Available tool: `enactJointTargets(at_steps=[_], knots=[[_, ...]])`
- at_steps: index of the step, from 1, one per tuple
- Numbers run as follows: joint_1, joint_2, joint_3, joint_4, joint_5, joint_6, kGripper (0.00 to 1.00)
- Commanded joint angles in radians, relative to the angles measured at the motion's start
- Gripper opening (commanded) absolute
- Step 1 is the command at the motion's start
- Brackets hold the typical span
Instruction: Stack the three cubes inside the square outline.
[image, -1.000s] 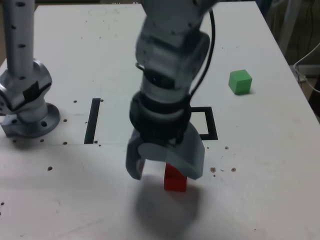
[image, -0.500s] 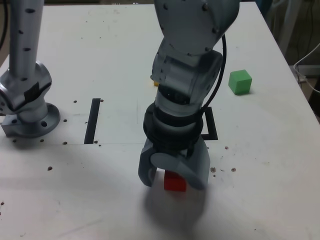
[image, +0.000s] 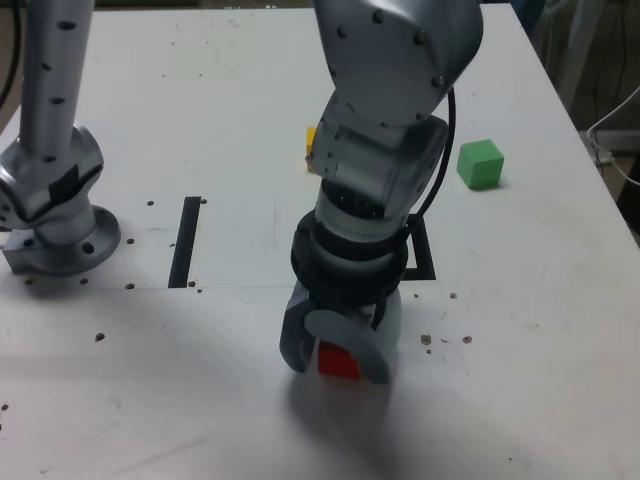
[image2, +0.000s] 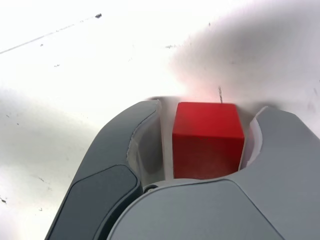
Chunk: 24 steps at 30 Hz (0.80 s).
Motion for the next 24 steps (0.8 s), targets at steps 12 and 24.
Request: enactJointTargets(at_steps=[12, 24], knots=[[0.011, -0.032, 0.003, 0.004, 0.05, 0.004, 0.22], [0.17, -0.114, -0.039, 0.071, 0.079, 0.14, 0.19]])
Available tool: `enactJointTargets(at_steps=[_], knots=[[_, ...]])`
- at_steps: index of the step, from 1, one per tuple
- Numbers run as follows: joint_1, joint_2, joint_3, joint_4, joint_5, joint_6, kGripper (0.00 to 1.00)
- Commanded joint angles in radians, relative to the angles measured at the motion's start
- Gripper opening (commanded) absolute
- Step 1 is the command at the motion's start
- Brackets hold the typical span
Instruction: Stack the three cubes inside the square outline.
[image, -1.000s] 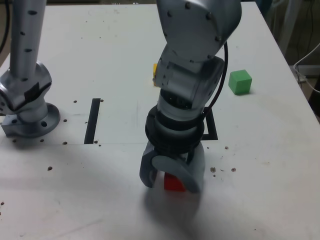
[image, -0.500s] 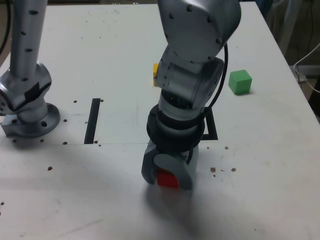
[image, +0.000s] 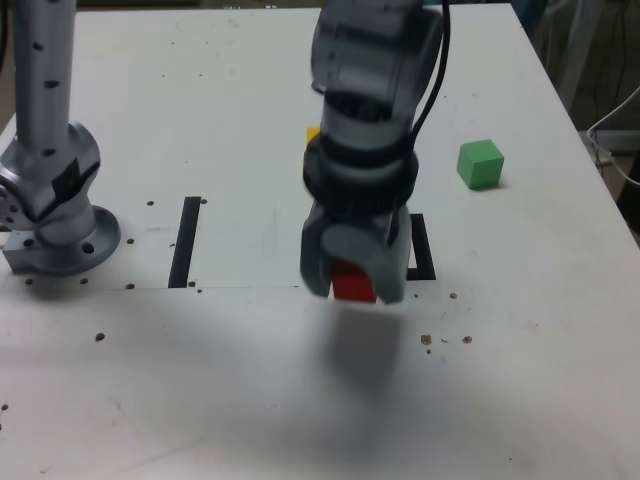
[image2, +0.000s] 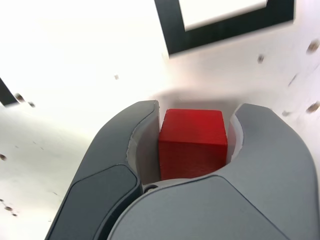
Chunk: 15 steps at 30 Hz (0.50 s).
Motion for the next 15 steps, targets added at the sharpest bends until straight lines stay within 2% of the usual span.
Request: enactJointTargets(at_steps=[1, 7, 15], knots=[[0.047, 0.0, -0.021, 0.014, 0.004, 0.036, 0.19], [0.173, 0.038, -0.078, 0.038, -0.003, 0.111, 0.19], [0.284, 0.092, -0.112, 0.034, -0.016, 0.125, 0.19]])
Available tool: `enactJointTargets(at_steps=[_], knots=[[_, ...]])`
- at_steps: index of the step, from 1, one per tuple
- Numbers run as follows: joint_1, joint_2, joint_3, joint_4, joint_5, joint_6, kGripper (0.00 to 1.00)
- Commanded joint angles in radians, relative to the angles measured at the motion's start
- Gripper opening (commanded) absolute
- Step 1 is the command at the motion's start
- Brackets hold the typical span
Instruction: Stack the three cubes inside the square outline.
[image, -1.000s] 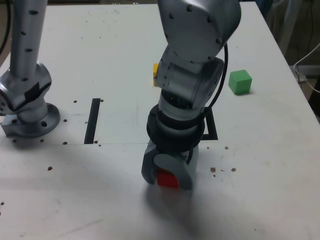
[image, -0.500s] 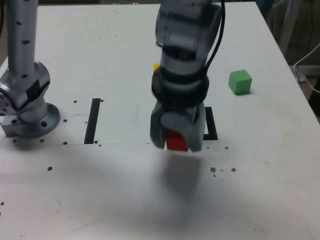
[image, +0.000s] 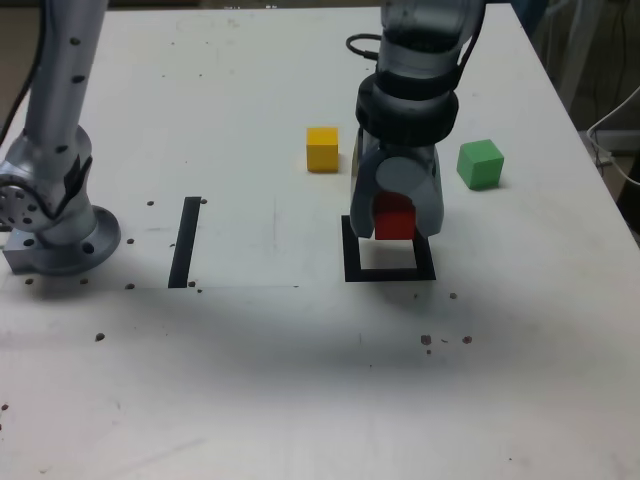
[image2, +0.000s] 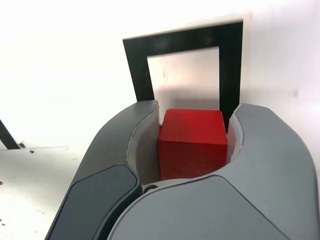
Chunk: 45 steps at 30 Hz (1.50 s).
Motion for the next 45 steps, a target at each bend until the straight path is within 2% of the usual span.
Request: enactJointTargets(at_steps=[1, 8, 18, 23, 26, 28, 31, 35, 38, 45], knots=[[0.025, 0.02, -0.002, -0.007, 0.0, 0.002, 0.19], [0.07, 0.042, 0.028, -0.033, -0.009, 0.01, 0.2], [0.071, 0.055, 0.075, -0.089, -0.05, 0.026, 0.2], [0.068, 0.054, 0.093, -0.097, -0.063, 0.026, 0.26], [0.066, 0.051, 0.099, -0.096, -0.065, 0.026, 0.32], [0.065, 0.049, 0.104, -0.095, -0.066, 0.026, 0.4], [0.061, 0.045, 0.109, -0.099, -0.063, 0.028, 0.56], [0.054, 0.036, 0.113, -0.102, -0.059, 0.032, 0.83], [0.052, 0.029, 0.115, -0.099, -0.061, 0.033, 0.97], [0.046, 0.004, 0.108, -0.086, -0.043, 0.033, 0.99]])
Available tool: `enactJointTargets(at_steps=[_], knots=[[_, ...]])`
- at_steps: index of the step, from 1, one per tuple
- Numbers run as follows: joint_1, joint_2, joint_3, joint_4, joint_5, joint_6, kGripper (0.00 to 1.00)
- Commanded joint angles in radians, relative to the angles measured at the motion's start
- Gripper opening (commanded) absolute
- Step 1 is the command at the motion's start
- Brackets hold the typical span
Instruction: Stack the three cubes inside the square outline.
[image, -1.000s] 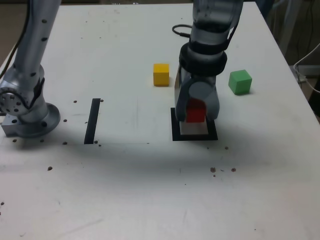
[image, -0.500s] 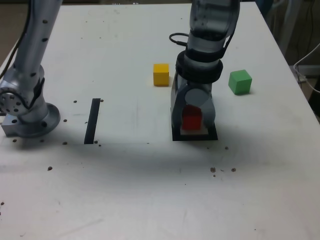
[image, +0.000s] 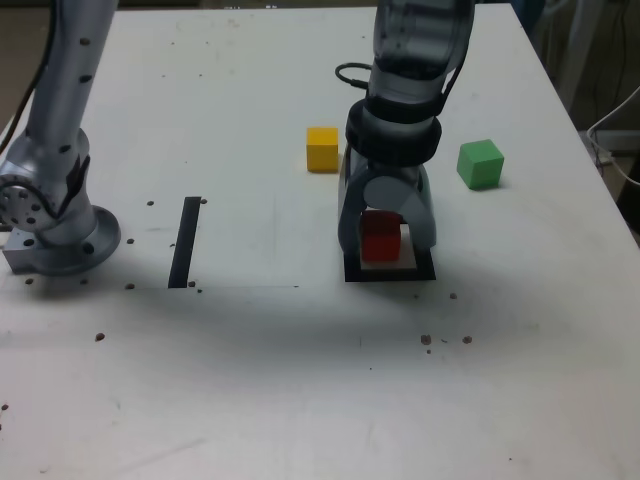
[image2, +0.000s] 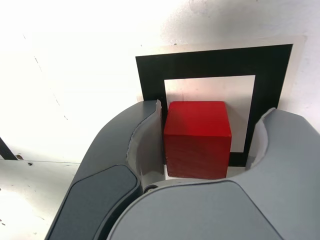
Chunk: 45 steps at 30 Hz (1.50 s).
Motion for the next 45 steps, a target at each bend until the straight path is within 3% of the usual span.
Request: enactJointTargets(at_steps=[1, 18, 29, 33, 39, 45], knots=[[-0.004, -0.023, -0.005, 0.007, 0.013, 0.001, 0.99], [0.078, -0.147, -0.039, 0.123, 0.14, 0.024, 0.99], [0.376, -0.218, -0.067, 0.251, 0.121, 0.278, 0.99], [0.42, -0.208, -0.035, 0.238, 0.14, 0.312, 0.99], [0.453, -0.158, 0.062, 0.143, 0.182, 0.332, 0.99], [0.466, -0.101, 0.069, 0.076, 0.19, 0.383, 0.98]])
